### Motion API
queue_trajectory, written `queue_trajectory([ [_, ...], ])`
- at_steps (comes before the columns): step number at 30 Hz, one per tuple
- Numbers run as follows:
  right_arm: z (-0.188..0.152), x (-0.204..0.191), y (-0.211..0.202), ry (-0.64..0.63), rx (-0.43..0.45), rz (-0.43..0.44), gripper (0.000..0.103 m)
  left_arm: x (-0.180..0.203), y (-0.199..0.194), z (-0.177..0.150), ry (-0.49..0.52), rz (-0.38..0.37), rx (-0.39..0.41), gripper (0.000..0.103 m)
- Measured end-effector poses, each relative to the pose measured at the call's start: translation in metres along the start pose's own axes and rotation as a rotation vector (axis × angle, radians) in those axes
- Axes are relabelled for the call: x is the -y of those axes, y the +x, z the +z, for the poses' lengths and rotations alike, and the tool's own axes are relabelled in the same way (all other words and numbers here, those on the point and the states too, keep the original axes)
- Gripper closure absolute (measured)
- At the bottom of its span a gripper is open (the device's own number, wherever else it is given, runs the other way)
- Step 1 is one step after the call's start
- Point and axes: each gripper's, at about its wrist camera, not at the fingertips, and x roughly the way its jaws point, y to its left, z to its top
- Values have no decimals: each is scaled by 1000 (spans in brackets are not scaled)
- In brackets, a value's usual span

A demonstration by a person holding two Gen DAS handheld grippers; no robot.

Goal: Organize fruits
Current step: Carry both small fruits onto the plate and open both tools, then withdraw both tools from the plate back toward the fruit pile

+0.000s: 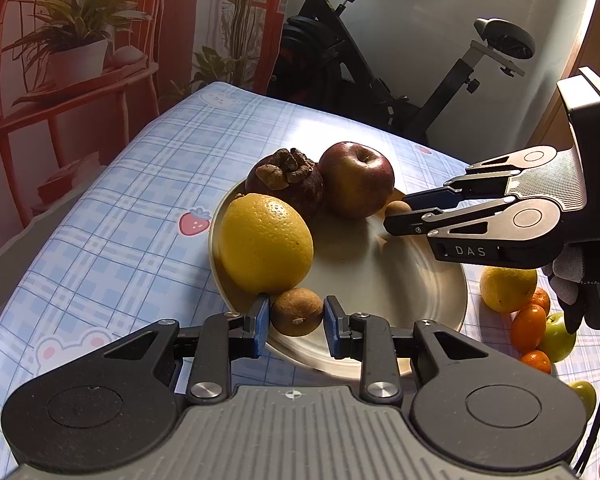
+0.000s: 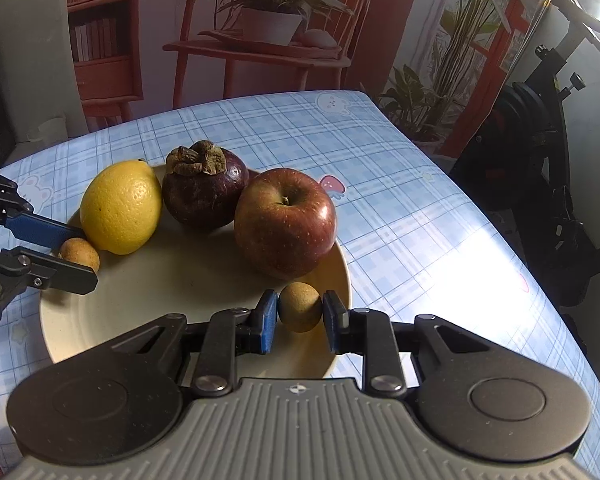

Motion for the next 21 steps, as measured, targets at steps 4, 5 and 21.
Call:
queue_trajectory([
  [4,0,2,4,21,9,-8,76,0,1,0,-8,-1,1,72],
  [5,-1,2,4,35,11,-6,75,0,1,0,-13,-4,0,72],
  [21,-32,29,-80,258,170,-7,70,13,-13,3,-29,43,15,55],
])
